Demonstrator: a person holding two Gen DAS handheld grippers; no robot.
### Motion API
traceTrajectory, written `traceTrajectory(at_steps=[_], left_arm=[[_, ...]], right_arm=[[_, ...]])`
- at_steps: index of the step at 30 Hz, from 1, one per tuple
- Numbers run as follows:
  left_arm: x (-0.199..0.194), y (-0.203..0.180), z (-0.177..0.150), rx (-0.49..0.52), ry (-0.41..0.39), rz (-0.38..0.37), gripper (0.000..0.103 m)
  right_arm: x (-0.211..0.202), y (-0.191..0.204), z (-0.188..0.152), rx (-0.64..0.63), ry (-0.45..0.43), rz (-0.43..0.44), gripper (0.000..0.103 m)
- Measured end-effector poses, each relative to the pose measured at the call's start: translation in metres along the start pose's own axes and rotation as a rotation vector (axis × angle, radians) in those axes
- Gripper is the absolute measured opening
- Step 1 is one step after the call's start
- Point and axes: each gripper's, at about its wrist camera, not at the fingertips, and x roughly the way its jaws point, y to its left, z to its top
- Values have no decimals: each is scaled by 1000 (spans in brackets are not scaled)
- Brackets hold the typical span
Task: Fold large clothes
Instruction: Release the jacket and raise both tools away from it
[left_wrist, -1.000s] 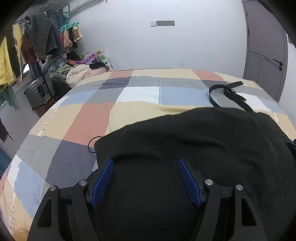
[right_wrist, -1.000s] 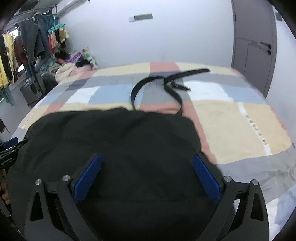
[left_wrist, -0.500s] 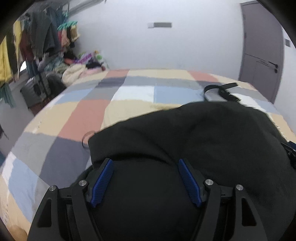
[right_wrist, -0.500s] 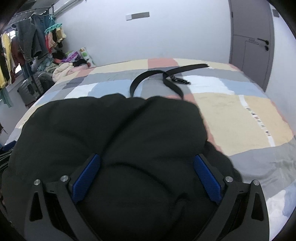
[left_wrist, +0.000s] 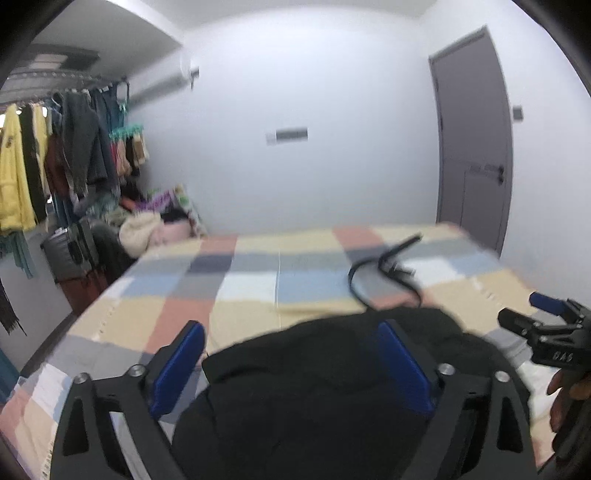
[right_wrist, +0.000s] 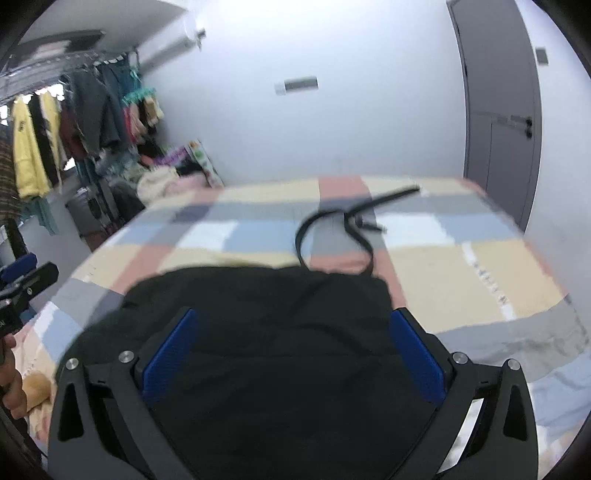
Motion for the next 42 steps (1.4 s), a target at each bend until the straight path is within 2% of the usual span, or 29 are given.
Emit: traceTrajectory(at_steps=[3, 7, 12, 18, 22, 29, 33, 36, 42], left_arm=[[-51, 0, 19, -14, -46, -3, 100], [-109, 1, 34, -33, -66, 19, 100], [-172, 3, 36, -55, -112, 44, 100], [-228, -3, 20, -45, -143, 85, 100], [-256, -8, 5, -49, -167, 51, 100], [-274, -14, -20, -42, -161, 82, 100], [-272, -11, -32, -69, -147, 47, 100], [-261, -2, -45, -109, -107, 60, 101], [-227, 9, -70, -140, -23, 78, 101]], right_arm=[[-49, 7, 13, -4, -64, 0, 103], [-106, 19, 28, -16, -130, 8, 103], [-169, 33, 31, 1, -224, 46, 103], [-210, 56, 16, -23, -254, 92, 103], [-222, 68, -2, -29, -249, 107, 103], [-245, 87, -30, -27, -281, 133, 103], [-248, 96, -42, -49, -282, 116, 103], [-241, 98, -51, -61, -252, 84, 103], [-224, 93, -70, -50, -186, 75, 103]])
